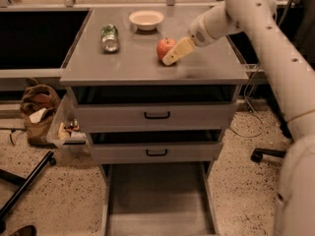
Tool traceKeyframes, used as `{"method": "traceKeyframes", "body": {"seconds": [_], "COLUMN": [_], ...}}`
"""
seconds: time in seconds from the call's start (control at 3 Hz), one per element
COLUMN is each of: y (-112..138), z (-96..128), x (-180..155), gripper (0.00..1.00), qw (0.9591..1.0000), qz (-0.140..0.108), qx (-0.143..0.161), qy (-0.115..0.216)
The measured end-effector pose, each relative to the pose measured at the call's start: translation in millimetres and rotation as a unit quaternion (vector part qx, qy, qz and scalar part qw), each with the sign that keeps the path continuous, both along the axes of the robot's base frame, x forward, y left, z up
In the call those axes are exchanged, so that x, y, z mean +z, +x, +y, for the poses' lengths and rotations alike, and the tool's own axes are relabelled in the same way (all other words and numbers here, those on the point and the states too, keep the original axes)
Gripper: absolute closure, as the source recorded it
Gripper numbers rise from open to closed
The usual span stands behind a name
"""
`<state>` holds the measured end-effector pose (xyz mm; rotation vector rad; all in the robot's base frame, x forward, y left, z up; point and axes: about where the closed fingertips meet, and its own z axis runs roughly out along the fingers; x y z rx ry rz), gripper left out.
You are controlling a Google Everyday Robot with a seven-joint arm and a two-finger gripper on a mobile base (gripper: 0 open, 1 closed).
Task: Pick apple from bottom drawer and place on counter
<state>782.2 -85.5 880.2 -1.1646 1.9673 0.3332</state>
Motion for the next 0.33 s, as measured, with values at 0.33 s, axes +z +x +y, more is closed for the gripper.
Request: {"method": "traceKeyframes", "body": {"seconds": [0.33], "y": [-25.1], "z": [-44.5], "x": [32.8], "gripper": [0.00], "qw": [0.9971], "qz": [-0.044], "qx": [-0.054], "qy": [0.029]}}
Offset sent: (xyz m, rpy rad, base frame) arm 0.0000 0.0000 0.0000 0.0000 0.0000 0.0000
